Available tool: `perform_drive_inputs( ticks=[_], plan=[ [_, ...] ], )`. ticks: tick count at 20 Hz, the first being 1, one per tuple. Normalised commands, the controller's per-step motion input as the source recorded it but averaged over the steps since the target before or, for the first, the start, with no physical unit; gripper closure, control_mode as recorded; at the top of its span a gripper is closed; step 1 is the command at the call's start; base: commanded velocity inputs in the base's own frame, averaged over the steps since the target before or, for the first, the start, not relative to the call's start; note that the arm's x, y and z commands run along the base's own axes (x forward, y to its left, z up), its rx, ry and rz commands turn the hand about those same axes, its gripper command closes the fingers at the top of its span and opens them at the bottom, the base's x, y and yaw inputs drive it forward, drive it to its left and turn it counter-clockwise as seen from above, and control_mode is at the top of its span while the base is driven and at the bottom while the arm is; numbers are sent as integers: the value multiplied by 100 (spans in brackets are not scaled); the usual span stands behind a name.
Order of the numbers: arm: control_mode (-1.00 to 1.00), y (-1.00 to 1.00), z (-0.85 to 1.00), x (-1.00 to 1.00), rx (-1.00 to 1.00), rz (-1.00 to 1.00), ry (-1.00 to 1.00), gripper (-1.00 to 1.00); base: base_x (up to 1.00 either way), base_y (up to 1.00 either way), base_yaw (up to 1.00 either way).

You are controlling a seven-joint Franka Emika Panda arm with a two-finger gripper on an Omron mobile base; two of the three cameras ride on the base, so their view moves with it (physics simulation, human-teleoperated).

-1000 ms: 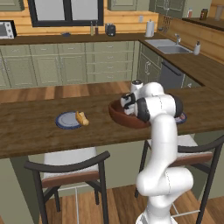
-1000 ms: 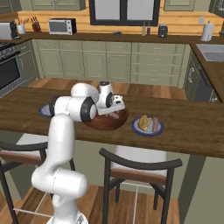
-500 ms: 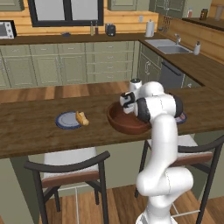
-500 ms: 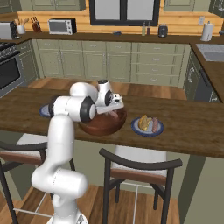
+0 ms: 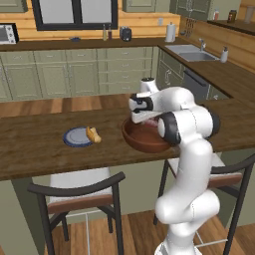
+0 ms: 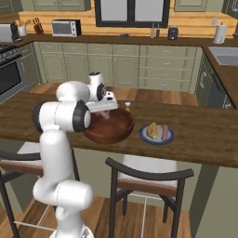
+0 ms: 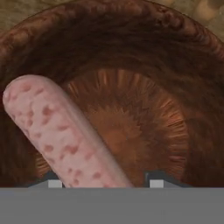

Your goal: Place one bun and one sausage from the bowl on each plate.

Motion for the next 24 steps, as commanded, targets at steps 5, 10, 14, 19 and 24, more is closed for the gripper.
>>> perform_drive_inputs(
  ticks=[5, 10, 14, 19, 24],
  plan=[
    [-100, 69, 28, -95, 21, -21, 10, 100, 0, 0, 0],
    [-100, 49, 41, -79, 25, -18, 7, 100, 0, 0, 0],
    [-100, 48, 40, -30, 7, -20, 0, 100, 0, 0, 0],
    [-100, 95, 18, 0, -1, -11, 1, 100, 0, 0, 0],
    [-100, 80, 3, 0, 0, -5, 1, 100, 0, 0, 0]
  ],
)
